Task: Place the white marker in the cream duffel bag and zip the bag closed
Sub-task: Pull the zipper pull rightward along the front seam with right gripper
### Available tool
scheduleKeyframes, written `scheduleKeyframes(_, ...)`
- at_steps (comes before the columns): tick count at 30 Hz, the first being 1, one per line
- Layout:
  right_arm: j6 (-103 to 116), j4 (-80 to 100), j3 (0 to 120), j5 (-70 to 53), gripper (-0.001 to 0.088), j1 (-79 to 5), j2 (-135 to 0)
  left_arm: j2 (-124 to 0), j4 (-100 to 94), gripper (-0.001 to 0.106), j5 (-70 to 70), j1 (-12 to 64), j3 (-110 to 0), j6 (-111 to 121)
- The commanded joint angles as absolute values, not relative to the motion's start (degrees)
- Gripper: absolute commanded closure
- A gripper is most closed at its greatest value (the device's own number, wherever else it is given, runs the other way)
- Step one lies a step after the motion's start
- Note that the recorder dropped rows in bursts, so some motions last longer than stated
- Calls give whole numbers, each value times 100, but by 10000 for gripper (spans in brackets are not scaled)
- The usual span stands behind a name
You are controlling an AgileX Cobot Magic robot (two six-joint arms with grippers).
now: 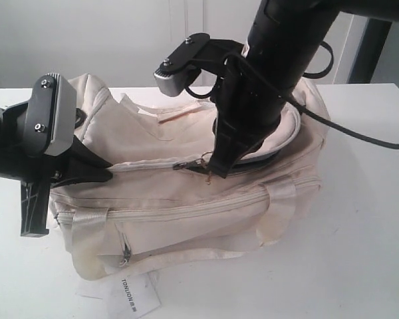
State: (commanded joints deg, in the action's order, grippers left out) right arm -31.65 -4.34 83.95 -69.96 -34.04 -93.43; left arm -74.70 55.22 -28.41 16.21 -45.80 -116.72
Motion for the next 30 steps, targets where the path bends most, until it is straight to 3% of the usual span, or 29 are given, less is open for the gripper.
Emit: scheduleKeyframes(30, -3245, -617, 8259, -6996, 868, -2510, -9252, -7470, 5522, 1053, -2804, 1621, -4580, -11549)
